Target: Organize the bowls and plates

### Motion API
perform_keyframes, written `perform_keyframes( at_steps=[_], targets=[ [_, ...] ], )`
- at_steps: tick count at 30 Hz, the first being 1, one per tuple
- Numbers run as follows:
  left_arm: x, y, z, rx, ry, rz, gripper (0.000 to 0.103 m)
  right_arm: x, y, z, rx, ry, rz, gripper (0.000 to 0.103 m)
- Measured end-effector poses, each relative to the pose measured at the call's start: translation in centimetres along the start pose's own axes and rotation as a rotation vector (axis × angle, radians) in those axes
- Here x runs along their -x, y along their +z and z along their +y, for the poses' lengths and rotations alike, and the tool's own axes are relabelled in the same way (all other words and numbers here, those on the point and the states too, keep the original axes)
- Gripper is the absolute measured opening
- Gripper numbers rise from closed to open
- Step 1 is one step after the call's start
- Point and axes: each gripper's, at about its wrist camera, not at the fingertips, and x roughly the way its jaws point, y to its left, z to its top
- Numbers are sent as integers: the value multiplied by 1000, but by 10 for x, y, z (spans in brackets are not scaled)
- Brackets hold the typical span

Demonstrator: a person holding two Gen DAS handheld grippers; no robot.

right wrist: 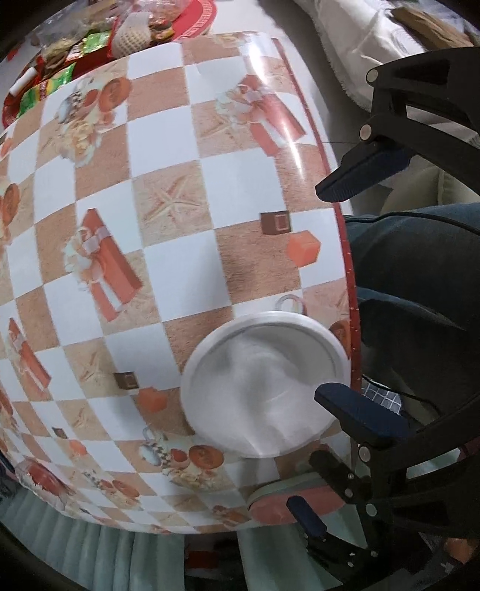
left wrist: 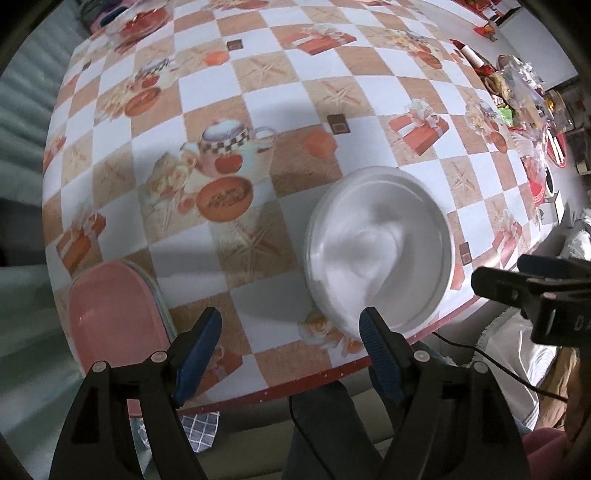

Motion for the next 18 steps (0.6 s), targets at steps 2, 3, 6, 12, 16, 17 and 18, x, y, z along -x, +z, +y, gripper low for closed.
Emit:
perform_keyframes(
  at_steps=[2, 3, 6, 12, 16, 17, 18],
  targets=[
    [0, -1, 1, 1, 3, 3, 80, -4, -3, 1, 1, -4, 11, 99],
    [0, -1, 1, 0, 4, 3, 80, -5, -4, 2, 4, -9, 15, 99],
    [1, -2, 0, -12, 9, -2, 80, -6, -6, 9, 24, -17, 8, 99],
    [1, -5, -4, -31, 13, -6, 80, -5, -9, 17, 50, -27, -4, 99],
    [1, -7, -3, -28, 13, -10, 80, -6, -12, 16, 45, -29, -2, 99],
    [1, -7, -3, -27, 12, -10, 80, -6, -12, 15, 44, -29, -2, 99],
    [1, -8, -2, -25, 12, -9, 80, -6, -12, 15, 41, -29, -3, 99]
  ],
)
